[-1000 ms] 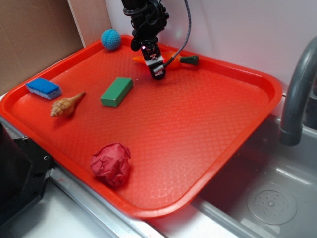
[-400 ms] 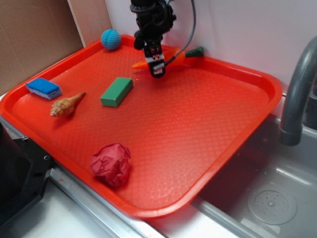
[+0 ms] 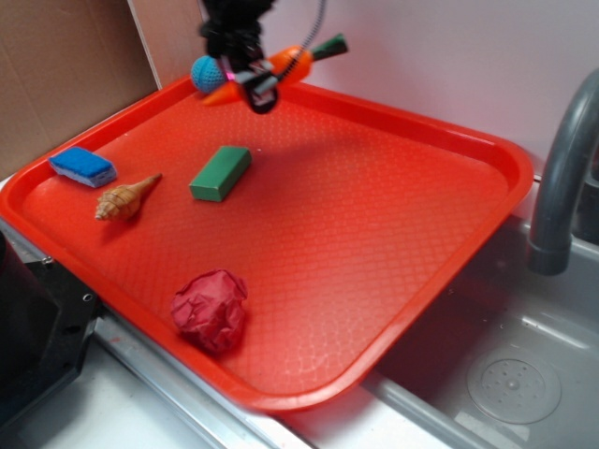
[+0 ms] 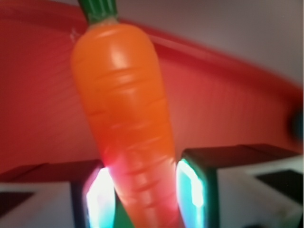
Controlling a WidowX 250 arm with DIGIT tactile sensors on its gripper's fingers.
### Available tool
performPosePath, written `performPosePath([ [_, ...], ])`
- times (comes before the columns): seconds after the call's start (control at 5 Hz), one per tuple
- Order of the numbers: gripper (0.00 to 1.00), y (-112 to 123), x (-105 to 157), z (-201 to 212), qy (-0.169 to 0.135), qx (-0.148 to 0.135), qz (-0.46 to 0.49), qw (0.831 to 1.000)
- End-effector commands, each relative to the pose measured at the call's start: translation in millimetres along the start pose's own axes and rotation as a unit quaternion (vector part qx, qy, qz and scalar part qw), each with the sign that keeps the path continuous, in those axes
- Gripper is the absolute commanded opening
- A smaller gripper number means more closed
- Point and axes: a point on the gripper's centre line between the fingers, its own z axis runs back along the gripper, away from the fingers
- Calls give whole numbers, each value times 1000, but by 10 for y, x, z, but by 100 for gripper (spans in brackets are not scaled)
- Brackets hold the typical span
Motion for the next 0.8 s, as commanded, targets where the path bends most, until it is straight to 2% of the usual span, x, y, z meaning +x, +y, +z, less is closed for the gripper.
performPosePath([
  [0.0, 0, -21, -140, 437, -14, -65, 160, 985],
  [0.2, 0, -136, -220, 571, 12, -59, 205, 977],
  [0.6, 0, -154, -224, 709, 35, -5, 228, 973],
])
